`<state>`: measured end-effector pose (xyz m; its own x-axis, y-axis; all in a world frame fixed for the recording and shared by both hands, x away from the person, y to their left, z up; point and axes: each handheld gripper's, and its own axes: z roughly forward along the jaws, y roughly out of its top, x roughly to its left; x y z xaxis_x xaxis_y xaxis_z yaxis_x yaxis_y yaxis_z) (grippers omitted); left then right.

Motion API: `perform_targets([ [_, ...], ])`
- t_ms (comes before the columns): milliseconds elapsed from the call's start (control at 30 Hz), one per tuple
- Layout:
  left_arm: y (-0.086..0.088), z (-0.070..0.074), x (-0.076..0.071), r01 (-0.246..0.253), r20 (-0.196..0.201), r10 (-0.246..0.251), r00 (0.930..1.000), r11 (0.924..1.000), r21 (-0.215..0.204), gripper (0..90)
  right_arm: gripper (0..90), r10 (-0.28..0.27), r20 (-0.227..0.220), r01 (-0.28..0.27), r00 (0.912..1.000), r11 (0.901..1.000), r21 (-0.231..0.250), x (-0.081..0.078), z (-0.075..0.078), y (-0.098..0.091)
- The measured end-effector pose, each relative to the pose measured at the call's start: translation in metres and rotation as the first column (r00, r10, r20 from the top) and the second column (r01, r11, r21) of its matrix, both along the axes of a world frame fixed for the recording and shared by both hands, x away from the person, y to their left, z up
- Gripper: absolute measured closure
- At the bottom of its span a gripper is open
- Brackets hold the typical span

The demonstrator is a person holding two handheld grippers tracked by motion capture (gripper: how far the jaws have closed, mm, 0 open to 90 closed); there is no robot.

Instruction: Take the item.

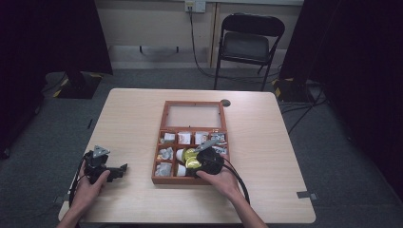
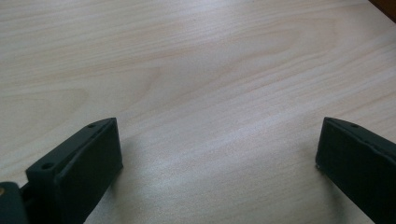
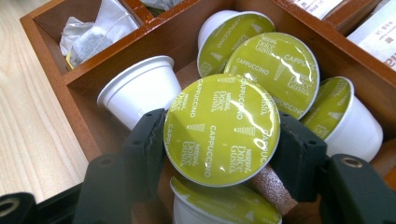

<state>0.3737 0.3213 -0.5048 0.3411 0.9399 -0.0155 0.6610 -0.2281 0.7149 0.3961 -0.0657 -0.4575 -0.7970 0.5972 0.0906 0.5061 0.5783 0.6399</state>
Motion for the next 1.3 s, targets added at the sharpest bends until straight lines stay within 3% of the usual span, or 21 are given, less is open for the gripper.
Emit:
perform_targets([
  [1300, 0.000, 0.000, 0.000, 0.000, 0.000, 0.000, 1.0000, 1.0000, -0.001, 0.0, 40.0, -0.018, 0.029, 0.016, 0.9994, 0.9979, 0.062, -0.003, 0.013, -0.009],
])
